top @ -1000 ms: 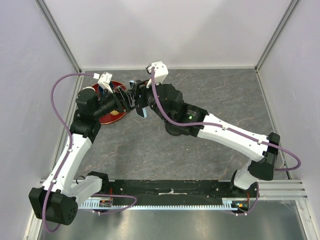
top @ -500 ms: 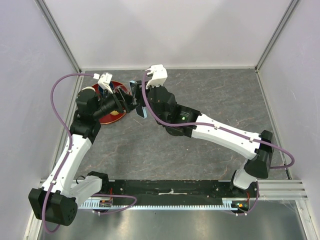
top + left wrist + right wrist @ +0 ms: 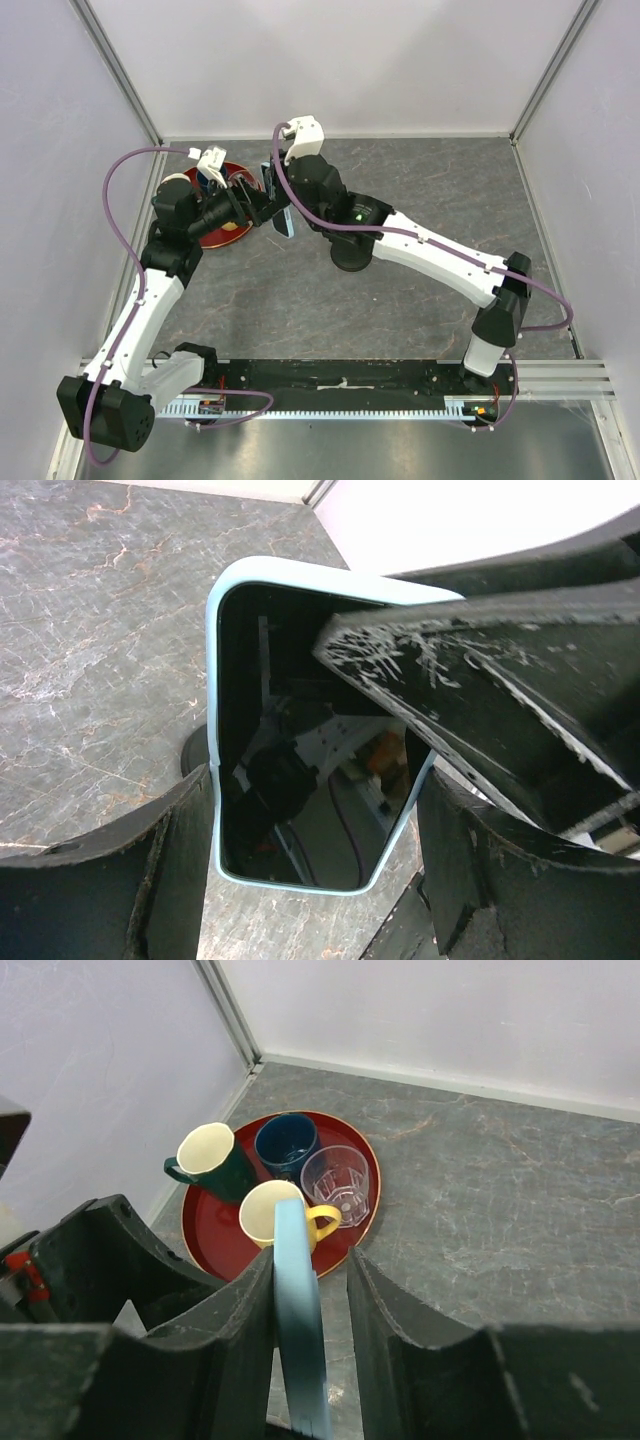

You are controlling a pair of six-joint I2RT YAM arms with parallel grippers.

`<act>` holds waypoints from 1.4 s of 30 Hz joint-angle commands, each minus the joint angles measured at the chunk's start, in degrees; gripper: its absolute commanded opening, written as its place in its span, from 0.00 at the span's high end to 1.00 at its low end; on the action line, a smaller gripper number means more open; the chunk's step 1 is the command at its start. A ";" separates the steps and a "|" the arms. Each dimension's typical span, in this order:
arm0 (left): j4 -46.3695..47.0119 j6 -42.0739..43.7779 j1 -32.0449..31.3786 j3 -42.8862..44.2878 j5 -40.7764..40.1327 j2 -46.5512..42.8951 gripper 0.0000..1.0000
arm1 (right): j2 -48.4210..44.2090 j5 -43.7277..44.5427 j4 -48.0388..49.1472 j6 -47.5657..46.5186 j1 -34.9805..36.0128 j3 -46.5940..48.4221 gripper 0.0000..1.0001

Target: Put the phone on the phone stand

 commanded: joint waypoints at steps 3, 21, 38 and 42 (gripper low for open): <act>6.02 1.44 -0.47 1.08 1.74 -1.38 0.98 | 3.17 -8.92 -7.52 0.82 -1.14 7.85 0.65; 17.33 -1.97 -0.20 -2.17 13.15 -4.45 0.29 | -14.99 -14.01 14.61 3.27 -8.59 -17.01 1.00; 53.57 -23.79 -8.10 -7.54 32.06 1.35 0.05 | -44.64 -60.08 52.19 14.87 -20.21 -50.14 1.00; 49.27 -21.15 -12.94 -6.31 34.96 1.61 0.05 | -44.03 -61.67 57.05 18.48 -20.21 -49.70 1.00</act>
